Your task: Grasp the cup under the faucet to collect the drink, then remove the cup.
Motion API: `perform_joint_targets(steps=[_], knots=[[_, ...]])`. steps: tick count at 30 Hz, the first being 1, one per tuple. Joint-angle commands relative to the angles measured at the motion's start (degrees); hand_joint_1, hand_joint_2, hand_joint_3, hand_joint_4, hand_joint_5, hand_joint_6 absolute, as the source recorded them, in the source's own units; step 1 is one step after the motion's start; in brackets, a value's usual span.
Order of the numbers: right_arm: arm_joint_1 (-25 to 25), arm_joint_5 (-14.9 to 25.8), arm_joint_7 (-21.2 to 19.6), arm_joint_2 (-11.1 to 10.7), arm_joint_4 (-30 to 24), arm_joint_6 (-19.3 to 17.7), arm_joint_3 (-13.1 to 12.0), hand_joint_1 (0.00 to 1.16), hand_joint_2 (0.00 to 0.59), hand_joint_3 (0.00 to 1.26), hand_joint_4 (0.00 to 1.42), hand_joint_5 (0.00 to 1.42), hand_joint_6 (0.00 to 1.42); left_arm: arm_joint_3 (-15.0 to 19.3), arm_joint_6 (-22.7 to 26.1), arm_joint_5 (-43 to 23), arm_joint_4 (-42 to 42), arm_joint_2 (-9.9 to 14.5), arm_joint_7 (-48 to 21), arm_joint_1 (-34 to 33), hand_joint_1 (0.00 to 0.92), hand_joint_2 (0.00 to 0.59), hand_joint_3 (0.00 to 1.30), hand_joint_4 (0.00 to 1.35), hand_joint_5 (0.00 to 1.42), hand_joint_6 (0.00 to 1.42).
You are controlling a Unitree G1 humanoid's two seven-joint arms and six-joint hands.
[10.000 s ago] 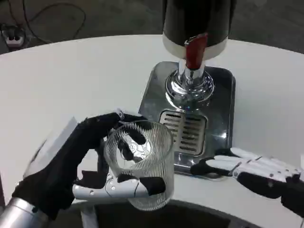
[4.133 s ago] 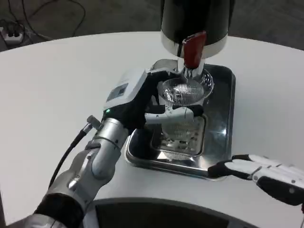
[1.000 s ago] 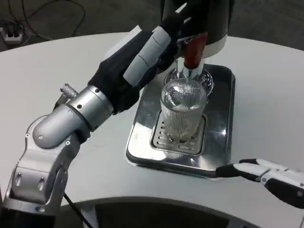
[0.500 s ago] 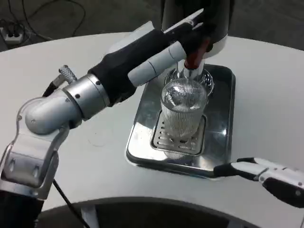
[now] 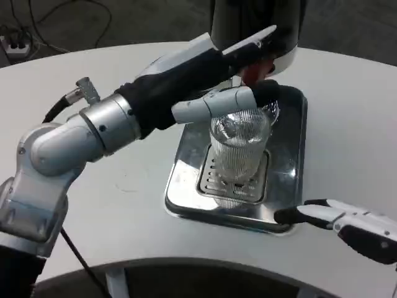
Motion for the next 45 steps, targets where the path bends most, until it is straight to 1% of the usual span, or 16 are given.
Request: perform_joint_targets(steps=[1,9,12,13,16,19,20,23,24,26,30,31,34,39,42,45], knots=[[-0.4,-0.4,-0.6,-0.5,-0.8,0.5,0.4,0.53,0.425,0.17,0.14,0.08,0.07,-3.0,-0.9,3.6,-0.5,1.6,-2.2,0.5,0.0,0.095,0.01,0.04,0.14,0.08],[-0.3,-0.4,-0.7,-0.3,-0.8,0.5,0.4,0.53,0.425,0.17,0.14,0.08,0.07,-4.8,-2.4,6.2,0.8,1.7,-1.9,0.6,0.0,0.099,0.01,0.04,0.14,0.08],[-0.9,-0.5,-1.1,-0.7,-0.8,0.9,1.1,0.53,0.425,0.17,0.14,0.08,0.07,-5.1,-2.8,6.8,1.3,1.6,-1.6,0.7,0.0,0.101,0.01,0.04,0.14,0.08],[-1.3,-0.7,-1.5,-0.8,-0.8,1.2,1.7,0.53,0.425,0.17,0.14,0.08,0.07,-5.2,-3.0,7.2,1.4,1.7,-1.4,0.6,0.0,0.101,0.01,0.04,0.14,0.08],[-3.4,-1.9,-3.1,-1.3,-0.8,3.0,5.0,0.53,0.424,0.17,0.14,0.08,0.07,-5.6,-3.9,8.6,1.8,2.2,-0.9,0.6,0.0,0.102,0.01,0.04,0.14,0.08],[-4.7,-2.8,-3.9,-1.4,-0.8,4.3,7.2,0.56,0.41,0.17,0.14,0.08,0.07,-5.8,-4.5,9.3,2.0,2.5,-0.6,0.7,0.0,0.103,0.01,0.04,0.14,0.08],[-5.2,-3.3,-4.1,-1.4,-0.8,4.8,7.9,0.57,0.419,0.17,0.14,0.08,0.07,-5.8,-4.7,9.5,2.1,2.6,-0.6,0.7,0.0,0.101,0.01,0.04,0.14,0.08],[-6.5,-4.4,-4.6,-1.0,-0.8,6.4,9.5,0.64,0.396,0.18,0.15,0.08,0.09,-5.9,-5.2,10.2,2.2,2.8,-0.3,0.8,0.0,0.087,0.01,0.04,0.14,0.08],[-6.9,-4.7,-4.9,-0.7,-0.8,7.1,10.1,0.66,0.385,0.18,0.16,0.1,0.14,-5.9,-5.4,10.4,2.2,2.9,-0.2,0.9,0.0,0.085,0.01,0.04,0.14,0.08],[-7.5,-5.4,-5.2,0.2,-0.8,8.3,11.2,0.72,0.327,0.2,0.18,0.13,0.22,-6.0,-5.7,10.6,2.3,2.9,0.1,0.9,0.0,0.074,0.01,0.04,0.14,0.08],[-8.9,-7.0,-5.6,3.3,-0.8,10.8,13.1,0.82,0.242,0.22,0.22,0.18,0.29,-6.2,-6.0,10.9,2.5,3.0,0.6,0.8,0.0,0.07,0.01,0.04,0.14,0.08],[-9.5,-7.5,-5.8,4.6,-0.8,11.5,13.6,0.84,0.22,0.22,0.23,0.18,0.29,-6.3,-6.0,10.9,2.7,2.9,0.6,0.8,0.0,0.071,0.02,0.04,0.13,0.07],[-12.1,-9.0,-6.2,9.0,-0.3,15.4,16.5,0.85,0.194,0.21,0.23,0.19,0.3,-6.7,-6.2,11.2,3.1,2.9,0.7,0.8,0.0,0.069,0.02,0.03,0.12,0.07],[-15.6,-10.5,-6.0,13.5,3.1,18.2,19.8,0.86,0.189,0.19,0.23,0.19,0.27,-7.1,-6.5,11.7,3.6,2.9,0.7,0.8,0.0,0.062,0.02,0.03,0.11,0.05],[-17.7,-11.1,-6.4,15.9,6.5,19.0,21.2,0.86,0.184,0.19,0.23,0.18,0.24,-7.1,-6.6,11.7,3.7,3.0,0.7,1.0,0.0,0.06,0.02,0.03,0.11,0.05],[-21.5,-11.4,-7.5,18.9,11.5,19.4,22.9,0.86,0.182,0.16,0.21,0.18,0.22,-7.1,-6.5,11.7,3.8,3.0,0.8,1.1,0.0,0.059,0.02,0.03,0.11,0.05]])
